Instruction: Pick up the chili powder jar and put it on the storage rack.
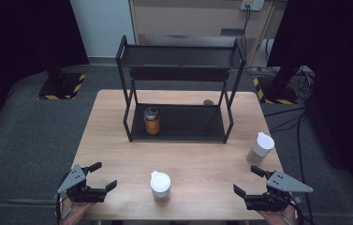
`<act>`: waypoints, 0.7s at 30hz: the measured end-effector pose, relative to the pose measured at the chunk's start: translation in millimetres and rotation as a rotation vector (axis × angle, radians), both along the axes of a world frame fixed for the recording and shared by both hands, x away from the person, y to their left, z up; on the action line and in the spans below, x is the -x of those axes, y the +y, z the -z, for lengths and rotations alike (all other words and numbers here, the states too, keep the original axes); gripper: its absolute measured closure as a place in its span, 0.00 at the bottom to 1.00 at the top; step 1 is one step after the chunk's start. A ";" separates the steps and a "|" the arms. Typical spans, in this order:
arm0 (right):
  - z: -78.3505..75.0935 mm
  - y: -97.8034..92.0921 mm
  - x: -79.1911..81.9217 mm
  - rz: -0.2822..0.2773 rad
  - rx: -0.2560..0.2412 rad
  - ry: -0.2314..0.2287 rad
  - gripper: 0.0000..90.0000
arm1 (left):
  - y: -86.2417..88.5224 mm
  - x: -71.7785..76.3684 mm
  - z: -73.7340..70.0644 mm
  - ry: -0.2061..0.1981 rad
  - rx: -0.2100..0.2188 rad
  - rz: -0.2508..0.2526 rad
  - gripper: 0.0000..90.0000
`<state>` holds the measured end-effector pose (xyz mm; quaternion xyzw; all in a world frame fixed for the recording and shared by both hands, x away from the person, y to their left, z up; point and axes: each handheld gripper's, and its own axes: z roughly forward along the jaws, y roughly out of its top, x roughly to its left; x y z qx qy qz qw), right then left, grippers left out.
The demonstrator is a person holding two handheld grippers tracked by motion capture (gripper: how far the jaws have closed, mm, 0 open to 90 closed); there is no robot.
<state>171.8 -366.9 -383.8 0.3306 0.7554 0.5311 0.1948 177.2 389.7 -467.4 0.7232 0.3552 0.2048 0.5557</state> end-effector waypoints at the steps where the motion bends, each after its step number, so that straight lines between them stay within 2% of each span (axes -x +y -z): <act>1: -1.4 2.0 -1.2 -0.009 -0.007 0.002 0.09 | 0.1 0.0 0.0 -0.001 0.000 0.000 0.03; 4: -6.1 8.7 -5.8 -0.040 -0.017 0.007 0.09 | -0.1 -0.2 -0.1 0.001 -0.002 0.001 0.03; 14: -25.2 40.8 -20.2 -0.134 0.002 -0.004 0.09 | 0.2 -0.4 0.0 0.002 -0.001 0.001 0.03; 21: -29.4 65.1 -35.3 -0.209 -0.013 0.026 0.09 | 0.5 -0.4 0.1 0.002 -0.001 0.001 0.03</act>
